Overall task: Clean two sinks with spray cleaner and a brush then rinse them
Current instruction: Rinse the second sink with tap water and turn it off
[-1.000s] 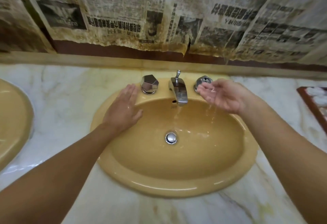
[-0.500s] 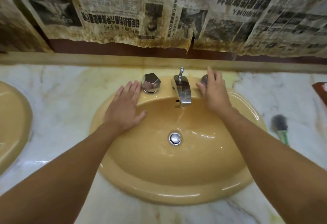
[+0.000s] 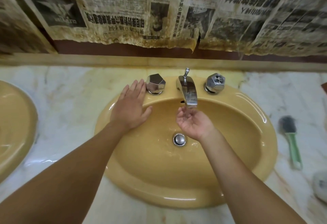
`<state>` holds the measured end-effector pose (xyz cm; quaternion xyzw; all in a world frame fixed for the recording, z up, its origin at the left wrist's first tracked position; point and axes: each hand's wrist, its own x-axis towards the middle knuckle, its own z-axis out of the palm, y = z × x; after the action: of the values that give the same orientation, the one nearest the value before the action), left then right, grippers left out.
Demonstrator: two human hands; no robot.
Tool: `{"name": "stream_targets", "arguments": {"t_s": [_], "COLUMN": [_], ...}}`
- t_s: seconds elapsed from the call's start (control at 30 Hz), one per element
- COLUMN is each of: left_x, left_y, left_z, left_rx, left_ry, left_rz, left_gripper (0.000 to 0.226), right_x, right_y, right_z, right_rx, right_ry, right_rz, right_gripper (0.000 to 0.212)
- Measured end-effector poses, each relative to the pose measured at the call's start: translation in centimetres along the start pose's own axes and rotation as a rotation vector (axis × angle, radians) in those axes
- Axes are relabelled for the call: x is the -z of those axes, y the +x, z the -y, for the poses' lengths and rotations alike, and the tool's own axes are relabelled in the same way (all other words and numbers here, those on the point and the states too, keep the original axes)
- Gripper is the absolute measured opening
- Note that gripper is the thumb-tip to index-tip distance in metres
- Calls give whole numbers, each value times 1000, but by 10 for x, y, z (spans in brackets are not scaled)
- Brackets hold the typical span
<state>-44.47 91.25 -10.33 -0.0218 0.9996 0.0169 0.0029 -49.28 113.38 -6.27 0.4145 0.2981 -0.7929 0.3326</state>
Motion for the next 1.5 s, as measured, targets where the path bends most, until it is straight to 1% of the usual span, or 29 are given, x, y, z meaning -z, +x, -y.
{"name": "stream_targets", "arguments": {"t_s": [0.1,0.17,0.23,0.3,0.33,0.4,0.47,0.57,0.67,0.77,0.83,0.87,0.93,1.03,1.07,1.2,1.3,1.37,1.43,1.5], "left_x": [0,0,0,-1,-1,0,0,0,1,0,1,1,2,2,2,3,3,3,4,6], "left_y": [0,0,0,1,1,1,1,1,2,1,1,1,0,0,-1,0,0,-1,-1,-2], "left_z": [-1,-1,-1,-1,0,-1,-1,0,0,-1,-1,-1,-1,-1,-2,-2,-2,-3,-3,-3], "left_rx": [-1,-1,3,3,3,4,1,2,4,7,9,8,13,15,12,10,9,12,17,20], "left_ry": [7,9,16,25,29,28,21,10,12,-4,-23,-27,-33,-41,-39,-38,-29,-26,-29,-37], "left_rz": [3,4,2,7,10,10,14,12,21,17,12,13,8,5,5,3,4,1,2,8], "left_gripper": [85,84,86,88,88,88,89,89,87,87,88,88,88,87,87,85,82,82,82,81], "right_x": [4,4,-1,-15,-24,-36,-38,-31,-21,-15,-14,-14,-17,-29,-31,-21,-11,-8,-10,-23], "right_y": [-13,-21,-26,-33,-37,-40,-41,-39,-36,-33,-30,-29,-26,-28,-28,-26,-25,-25,-29,-39], "right_z": [13,22,38,56,63,70,66,47,25,6,-4,-7,-11,-14,-15,-14,-13,-20,-32,-44], "right_rx": [-67,-63,42,206,258,286,275,203,96,53,29,22,34,75,69,38,39,40,-16,-61], "right_ry": [-63,-132,-183,-241,-255,-290,-331,-330,-203,-114,-74,-44,64,194,213,215,210,172,80,-78], "right_rz": [-17,-59,-77,-24,17,29,-39,-105,-71,-43,-50,-57,-6,200,229,177,7,-47,-25,75], "right_gripper": [30,30,36,40,41,44,45,35,33,32,29,31,42,52,53,51,44,40,37,32]}}
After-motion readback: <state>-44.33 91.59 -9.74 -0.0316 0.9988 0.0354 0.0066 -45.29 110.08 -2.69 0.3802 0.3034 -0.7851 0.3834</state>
